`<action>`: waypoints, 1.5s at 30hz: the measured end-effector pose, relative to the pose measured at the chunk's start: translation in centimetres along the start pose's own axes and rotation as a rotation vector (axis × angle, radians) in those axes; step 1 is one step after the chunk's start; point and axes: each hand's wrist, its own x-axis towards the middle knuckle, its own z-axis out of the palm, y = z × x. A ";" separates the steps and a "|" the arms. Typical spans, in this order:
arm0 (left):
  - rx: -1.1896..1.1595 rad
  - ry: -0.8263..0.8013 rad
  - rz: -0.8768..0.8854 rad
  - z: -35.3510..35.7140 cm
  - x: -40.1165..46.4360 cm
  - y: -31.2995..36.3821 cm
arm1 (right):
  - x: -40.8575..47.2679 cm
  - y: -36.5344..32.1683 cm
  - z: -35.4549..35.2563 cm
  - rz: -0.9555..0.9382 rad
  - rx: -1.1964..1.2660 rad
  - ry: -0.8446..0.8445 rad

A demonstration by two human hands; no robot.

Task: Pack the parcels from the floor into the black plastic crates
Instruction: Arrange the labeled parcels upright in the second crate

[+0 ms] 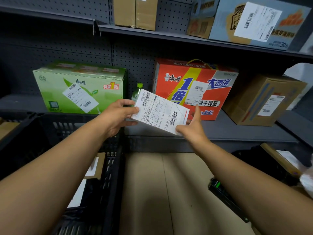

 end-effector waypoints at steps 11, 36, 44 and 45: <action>0.069 -0.003 -0.053 -9.6 -2.0 1.8 | -1.9 -3.1 8.2 -0.788 -0.938 -0.093; 1.298 0.256 -0.045 -33.5 -4.3 -7.1 | -1.7 3.7 36.3 -0.700 -1.241 -0.789; 1.303 0.263 -0.049 -33.8 -4.3 -7.2 | -1.2 5.1 38.2 -0.718 -1.262 -0.796; 1.303 0.266 -0.051 -33.8 -4.3 -7.2 | -1.3 5.2 38.2 -0.735 -1.269 -0.794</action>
